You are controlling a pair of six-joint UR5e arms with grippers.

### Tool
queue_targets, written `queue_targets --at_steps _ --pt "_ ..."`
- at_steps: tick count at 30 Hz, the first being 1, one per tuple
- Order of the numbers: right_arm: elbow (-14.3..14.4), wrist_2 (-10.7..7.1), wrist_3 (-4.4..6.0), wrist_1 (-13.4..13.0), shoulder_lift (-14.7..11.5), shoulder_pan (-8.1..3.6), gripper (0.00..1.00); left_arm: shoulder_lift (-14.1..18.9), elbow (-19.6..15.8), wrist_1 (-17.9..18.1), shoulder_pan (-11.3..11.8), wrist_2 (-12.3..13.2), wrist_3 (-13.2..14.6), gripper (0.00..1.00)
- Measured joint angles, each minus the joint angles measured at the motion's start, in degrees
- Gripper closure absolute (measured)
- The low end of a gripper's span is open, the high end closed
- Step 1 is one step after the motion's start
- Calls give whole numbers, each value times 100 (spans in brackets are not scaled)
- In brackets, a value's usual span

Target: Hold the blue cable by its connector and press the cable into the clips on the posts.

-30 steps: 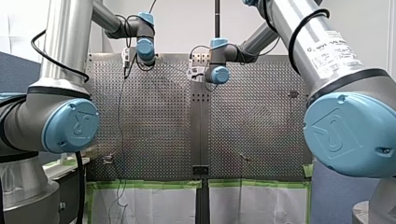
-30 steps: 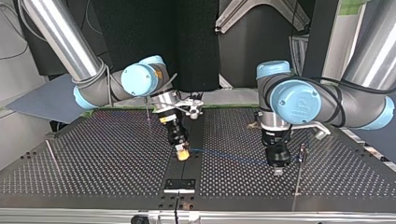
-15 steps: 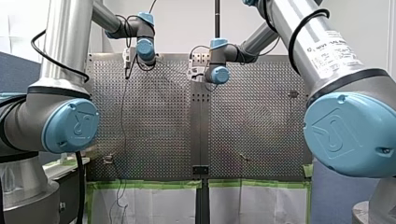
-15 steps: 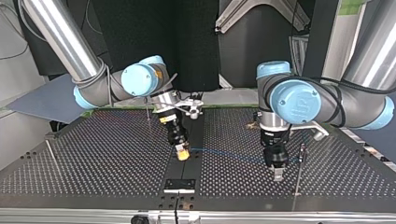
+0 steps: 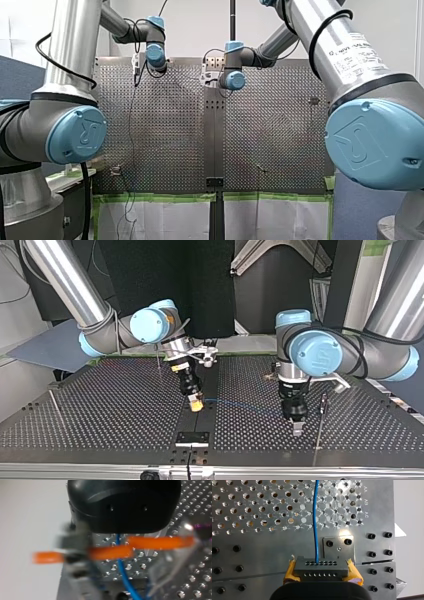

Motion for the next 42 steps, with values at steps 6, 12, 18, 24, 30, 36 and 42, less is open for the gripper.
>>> queue_targets --at_steps 6,12,18,24,30,36,42 --pt "-1 -3 0 9 -1 2 100 -34 18 9 10 37 0 1" --pt "-1 -4 -3 14 -1 2 100 -34 28 15 11 42 -6 35" --pt "-1 -4 -7 33 -2 2 100 -37 31 48 12 -8 -9 100" --pt "0 -4 -6 48 -2 4 100 -40 31 51 12 -86 -9 100" --pt "0 -4 -8 63 -1 8 100 -37 29 17 -12 -116 -9 100" --pt "41 -2 -28 158 1 0 100 -35 -2 -33 -65 -113 -25 100" --pt "301 157 -38 163 -1 -59 100 -38 -239 71 -179 -123 -26 100"
